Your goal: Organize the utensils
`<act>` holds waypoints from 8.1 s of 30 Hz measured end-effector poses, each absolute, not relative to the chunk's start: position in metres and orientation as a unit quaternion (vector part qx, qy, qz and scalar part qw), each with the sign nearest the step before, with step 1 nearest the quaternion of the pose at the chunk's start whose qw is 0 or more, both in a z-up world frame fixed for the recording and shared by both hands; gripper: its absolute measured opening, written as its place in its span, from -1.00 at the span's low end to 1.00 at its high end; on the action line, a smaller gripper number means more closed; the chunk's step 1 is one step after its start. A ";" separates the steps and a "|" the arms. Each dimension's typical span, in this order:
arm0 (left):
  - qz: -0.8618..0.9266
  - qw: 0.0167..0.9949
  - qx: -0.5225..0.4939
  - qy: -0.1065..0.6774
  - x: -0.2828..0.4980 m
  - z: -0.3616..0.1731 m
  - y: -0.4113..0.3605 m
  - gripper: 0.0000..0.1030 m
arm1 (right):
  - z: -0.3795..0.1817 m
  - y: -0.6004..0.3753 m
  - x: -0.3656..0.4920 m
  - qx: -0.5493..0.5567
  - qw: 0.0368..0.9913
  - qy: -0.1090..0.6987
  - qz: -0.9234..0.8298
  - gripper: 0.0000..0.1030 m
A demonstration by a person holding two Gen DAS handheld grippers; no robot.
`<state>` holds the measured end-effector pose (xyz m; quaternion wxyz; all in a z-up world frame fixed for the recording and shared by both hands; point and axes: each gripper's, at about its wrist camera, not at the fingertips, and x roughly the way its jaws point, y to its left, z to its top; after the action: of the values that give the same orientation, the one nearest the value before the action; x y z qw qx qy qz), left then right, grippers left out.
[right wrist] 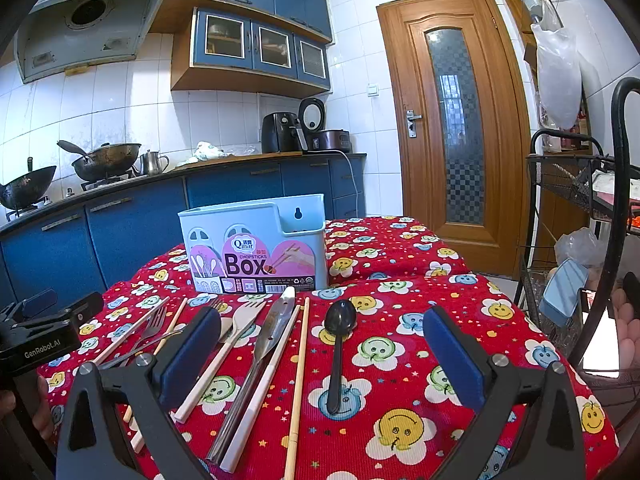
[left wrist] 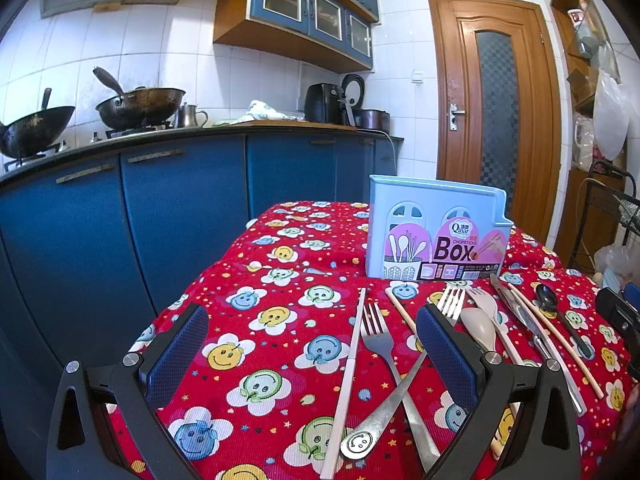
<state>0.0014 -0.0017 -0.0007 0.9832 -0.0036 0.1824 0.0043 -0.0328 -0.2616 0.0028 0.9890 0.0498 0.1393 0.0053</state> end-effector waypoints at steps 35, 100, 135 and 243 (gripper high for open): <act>0.005 0.984 0.000 0.180 0.000 0.001 -0.005 1.00 | 0.003 -0.261 -0.033 0.049 0.989 0.139 0.005 1.00; -0.171 0.762 0.034 0.624 0.134 -0.012 -0.006 -0.50 | -0.002 -0.273 0.112 -0.044 0.772 0.628 0.089 -0.30; -0.203 0.889 -0.099 0.398 0.120 0.074 0.019 -0.90 | 0.067 -0.284 0.087 0.071 0.900 0.408 0.135 -0.93; -0.190 0.893 0.028 0.407 0.112 0.019 -0.047 -0.34 | 0.033 -0.268 0.065 0.065 0.928 0.350 0.109 -0.21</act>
<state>0.1120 -0.0472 0.0191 0.8928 0.0284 0.4073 -0.1905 0.0646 -0.2683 0.0327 0.9280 0.0651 0.3503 0.1090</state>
